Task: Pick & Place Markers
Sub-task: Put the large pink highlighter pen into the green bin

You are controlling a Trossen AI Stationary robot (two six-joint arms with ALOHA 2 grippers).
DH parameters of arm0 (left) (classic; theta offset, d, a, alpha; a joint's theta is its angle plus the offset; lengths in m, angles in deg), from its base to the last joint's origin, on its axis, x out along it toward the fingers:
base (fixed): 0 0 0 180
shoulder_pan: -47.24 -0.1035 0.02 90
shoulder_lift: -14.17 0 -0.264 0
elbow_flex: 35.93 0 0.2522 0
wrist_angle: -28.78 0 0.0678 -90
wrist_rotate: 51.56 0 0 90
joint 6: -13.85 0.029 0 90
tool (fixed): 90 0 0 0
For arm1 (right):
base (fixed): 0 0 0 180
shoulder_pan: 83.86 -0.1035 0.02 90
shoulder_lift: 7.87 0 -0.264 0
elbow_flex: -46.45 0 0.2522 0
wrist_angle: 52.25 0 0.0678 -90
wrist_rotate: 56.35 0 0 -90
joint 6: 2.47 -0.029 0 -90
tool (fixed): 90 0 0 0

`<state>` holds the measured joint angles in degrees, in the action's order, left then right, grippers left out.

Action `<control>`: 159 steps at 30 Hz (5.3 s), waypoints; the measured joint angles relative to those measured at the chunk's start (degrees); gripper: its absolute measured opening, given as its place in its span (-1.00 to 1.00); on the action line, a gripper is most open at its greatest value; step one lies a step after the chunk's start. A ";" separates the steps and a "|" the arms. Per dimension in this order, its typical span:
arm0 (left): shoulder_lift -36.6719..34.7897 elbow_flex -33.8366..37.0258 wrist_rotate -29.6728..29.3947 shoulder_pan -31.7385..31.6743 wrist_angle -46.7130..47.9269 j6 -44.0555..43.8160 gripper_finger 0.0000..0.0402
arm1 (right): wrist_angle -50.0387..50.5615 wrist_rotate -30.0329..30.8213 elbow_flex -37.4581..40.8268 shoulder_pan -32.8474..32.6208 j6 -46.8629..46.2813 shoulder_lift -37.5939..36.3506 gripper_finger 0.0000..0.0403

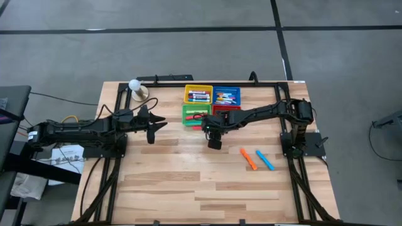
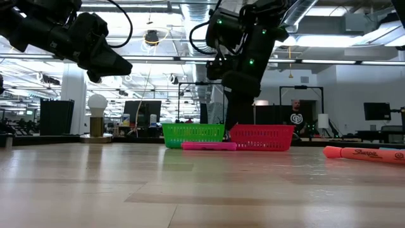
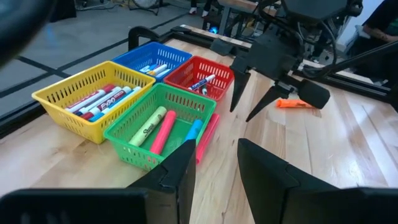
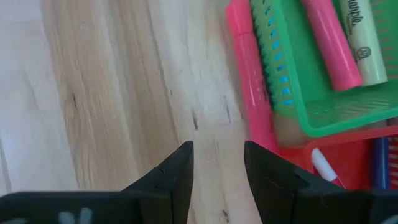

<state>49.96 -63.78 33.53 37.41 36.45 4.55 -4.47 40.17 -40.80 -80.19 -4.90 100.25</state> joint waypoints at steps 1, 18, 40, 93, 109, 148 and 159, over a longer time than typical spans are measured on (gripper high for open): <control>0.00 0.00 0.00 -0.01 0.01 0.00 -0.41 | -0.01 -0.25 0.00 0.17 0.36 0.00 -0.33; 0.00 0.00 0.00 -0.02 0.00 0.00 -0.41 | -1.11 -2.13 0.00 1.92 0.48 0.00 -0.32; 0.00 0.00 0.00 0.00 -0.46 0.00 -0.41 | -1.11 -2.04 0.00 0.22 -2.11 0.00 -0.31; 0.70 -0.04 0.02 -0.02 -1.92 0.48 -0.41 | 5.01 2.43 -6.80 3.23 0.48 8.46 -0.30; 0.70 -0.02 0.02 -0.02 -2.16 0.48 -0.41 | 3.45 -1.19 -4.17 1.90 -1.01 8.46 -0.28; 1.20 0.02 -2.76 -0.02 -6.34 0.46 -0.41 | 4.73 -19.75 -23.03 -3.66 -23.11 16.78 -0.28; 3.90 0.02 -2.99 -0.02 -7.77 0.46 -0.41 | 8.25 -12.53 -32.19 -5.82 -21.71 24.63 -0.31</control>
<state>53.86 -63.76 30.53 37.39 28.68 5.00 3.77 27.64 -72.99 -86.02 -26.61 124.87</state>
